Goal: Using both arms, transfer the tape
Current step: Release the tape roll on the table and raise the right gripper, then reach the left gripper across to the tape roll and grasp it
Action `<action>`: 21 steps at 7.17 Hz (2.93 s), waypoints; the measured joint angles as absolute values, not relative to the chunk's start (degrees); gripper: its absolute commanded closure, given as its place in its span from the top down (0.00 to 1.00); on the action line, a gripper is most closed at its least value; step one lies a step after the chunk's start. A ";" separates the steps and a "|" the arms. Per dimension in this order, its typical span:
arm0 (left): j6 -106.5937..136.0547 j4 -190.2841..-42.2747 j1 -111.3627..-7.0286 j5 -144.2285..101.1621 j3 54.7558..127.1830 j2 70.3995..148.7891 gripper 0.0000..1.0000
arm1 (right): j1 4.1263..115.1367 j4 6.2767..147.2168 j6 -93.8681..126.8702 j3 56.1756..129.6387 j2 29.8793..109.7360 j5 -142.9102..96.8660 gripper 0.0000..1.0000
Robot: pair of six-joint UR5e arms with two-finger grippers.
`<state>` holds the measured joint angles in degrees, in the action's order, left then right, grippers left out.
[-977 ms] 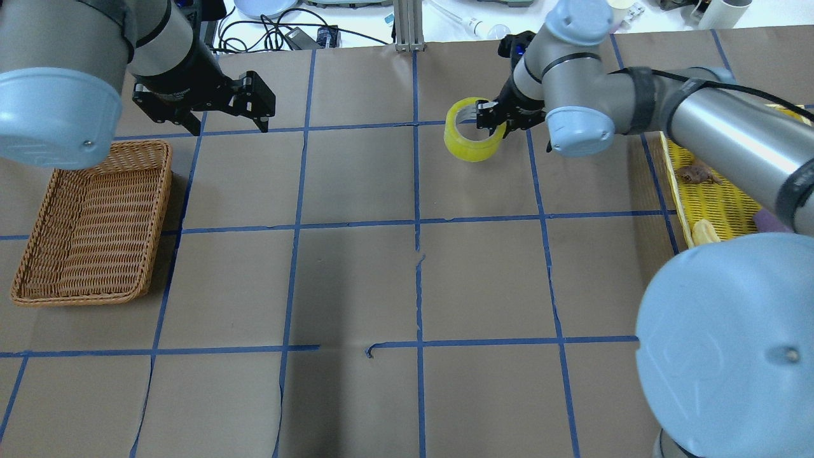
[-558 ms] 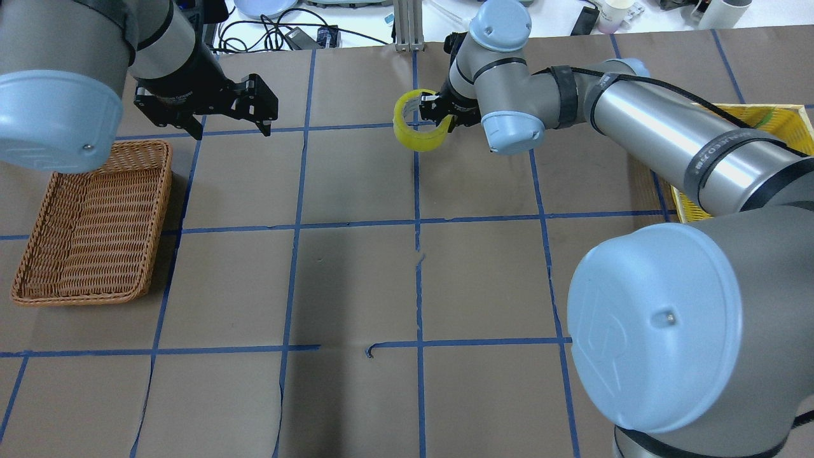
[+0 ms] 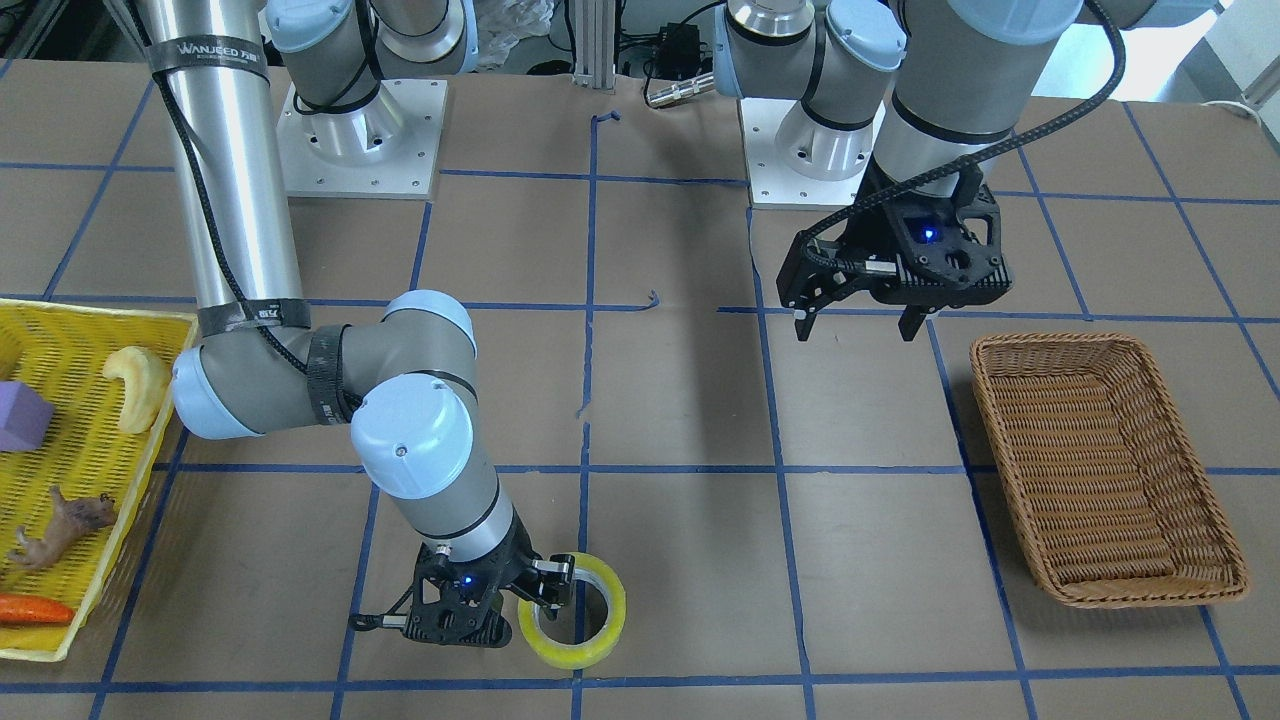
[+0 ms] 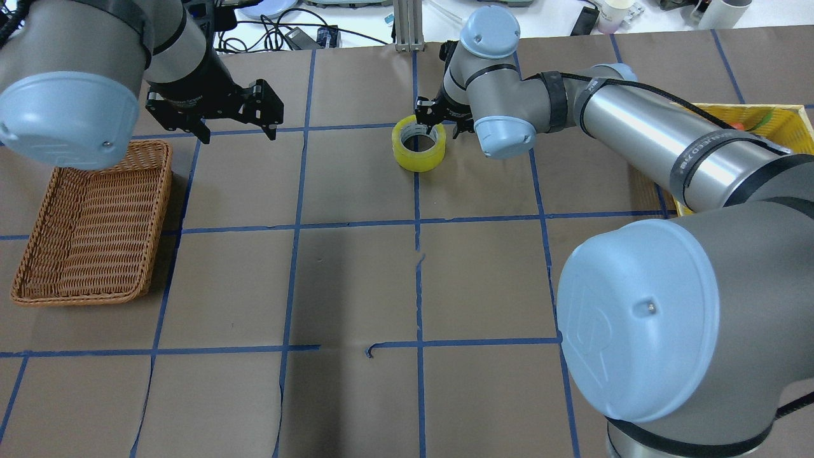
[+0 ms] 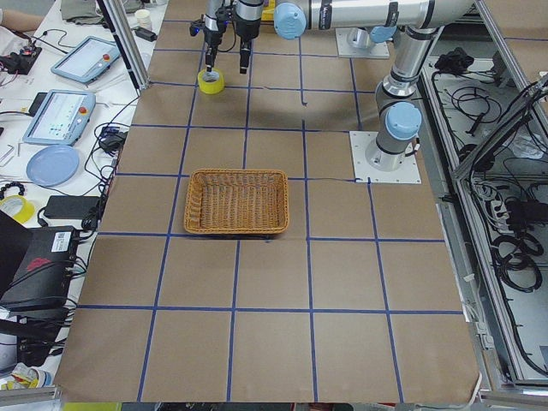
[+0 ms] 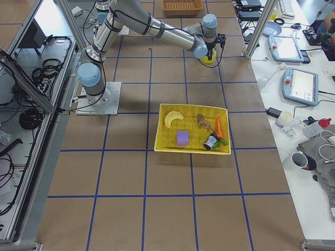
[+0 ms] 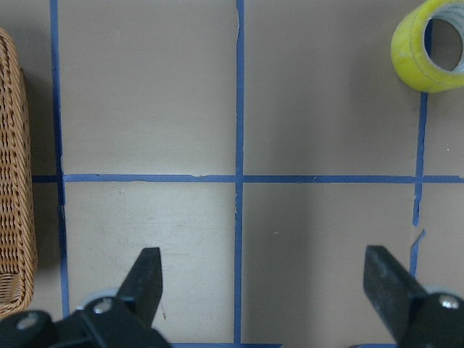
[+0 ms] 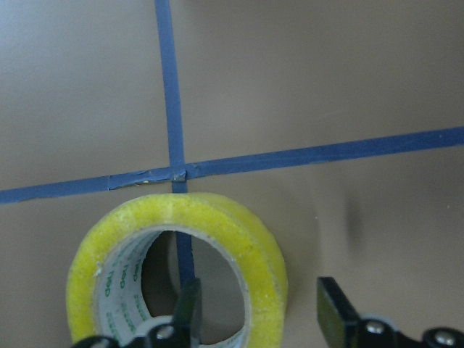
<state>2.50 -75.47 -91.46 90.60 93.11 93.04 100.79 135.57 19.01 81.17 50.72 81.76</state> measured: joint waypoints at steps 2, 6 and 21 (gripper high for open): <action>2.56 -75.59 -91.49 90.83 93.54 93.44 1.00 | 100.59 133.37 18.92 80.87 54.36 82.06 1.00; 2.85 -71.33 -91.30 89.65 93.37 96.28 1.00 | 99.35 107.41 18.03 80.37 73.12 85.38 1.00; 15.67 -49.55 -105.53 90.63 72.47 135.27 0.11 | 93.95 92.81 5.67 82.17 86.13 86.93 1.00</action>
<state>15.67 -49.55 -105.53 90.63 72.47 135.27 93.95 92.81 5.67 82.17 86.13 86.93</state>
